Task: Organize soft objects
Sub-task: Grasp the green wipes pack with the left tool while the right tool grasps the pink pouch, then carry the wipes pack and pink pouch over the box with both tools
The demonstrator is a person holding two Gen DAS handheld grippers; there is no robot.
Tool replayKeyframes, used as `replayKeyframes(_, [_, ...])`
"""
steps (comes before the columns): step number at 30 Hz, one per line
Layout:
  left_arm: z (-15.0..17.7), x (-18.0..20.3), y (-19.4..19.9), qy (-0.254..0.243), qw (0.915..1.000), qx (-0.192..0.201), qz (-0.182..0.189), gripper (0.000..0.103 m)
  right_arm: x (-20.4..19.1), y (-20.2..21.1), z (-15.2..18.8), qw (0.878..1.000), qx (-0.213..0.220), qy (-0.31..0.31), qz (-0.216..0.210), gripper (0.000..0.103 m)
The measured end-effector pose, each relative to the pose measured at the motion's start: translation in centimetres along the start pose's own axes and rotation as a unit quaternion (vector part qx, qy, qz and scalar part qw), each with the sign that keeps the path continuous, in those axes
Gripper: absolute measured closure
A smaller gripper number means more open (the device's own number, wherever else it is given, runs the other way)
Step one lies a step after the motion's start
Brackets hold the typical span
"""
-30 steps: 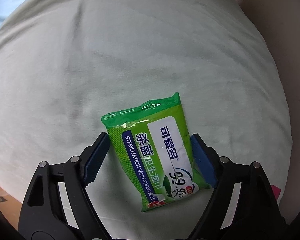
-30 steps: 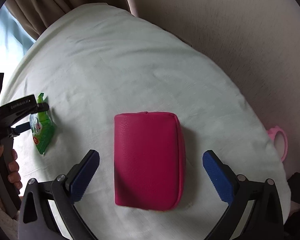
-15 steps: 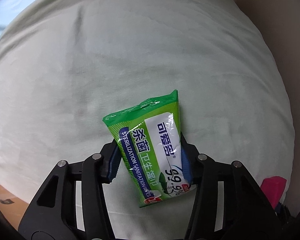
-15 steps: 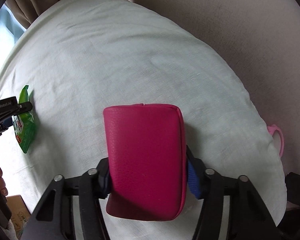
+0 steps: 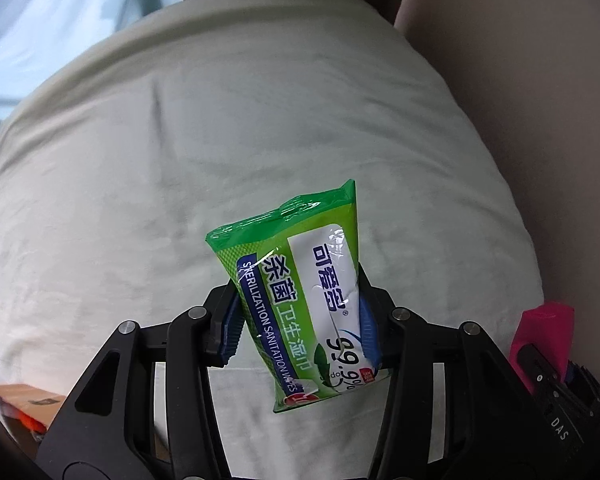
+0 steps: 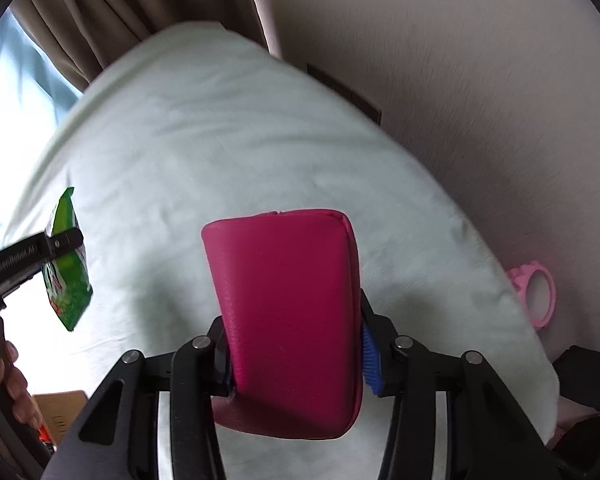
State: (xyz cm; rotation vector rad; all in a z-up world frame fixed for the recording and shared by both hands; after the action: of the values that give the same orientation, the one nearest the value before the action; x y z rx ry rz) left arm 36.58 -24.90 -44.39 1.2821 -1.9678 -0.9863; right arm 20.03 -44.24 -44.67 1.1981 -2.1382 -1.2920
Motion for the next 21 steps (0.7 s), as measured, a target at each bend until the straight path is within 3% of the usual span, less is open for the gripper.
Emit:
replayKeyframes(5, [-0.9,0.4,6.7,-0.009,0.9993,0.033,0.015,0.059,-1.6,5.8,-2.4,0.999,0.037,0.001,-0.016,0.060])
replayKeyframes(12, [-2.1,-1.8,17.7,0.005,0.9958,0.088,0.027,0.059,-6.2,13.8,-4.1,0.994,0.091,0.033,-0.050,0.060])
replayKeyframes(21, [-0.5,-9.0,29.9,0.037,0.9897,0.136,0.022,0.059,-14.8,22.6,-1.8,0.983,0.124,0.094,-0.102,0.060])
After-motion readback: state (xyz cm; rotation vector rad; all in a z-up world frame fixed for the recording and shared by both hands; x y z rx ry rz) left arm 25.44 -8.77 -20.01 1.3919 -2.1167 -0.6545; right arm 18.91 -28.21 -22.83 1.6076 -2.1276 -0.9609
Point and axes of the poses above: each gripper's, at about its wrist camera, not at the fingertips, and y roughly against the way its jaws point, x to its right, z to its underside, the point moved 8 cm from there along -y, roughly the way its jaws point, and after that the axes turned 13 degrees about x, right-handed, at the moved point
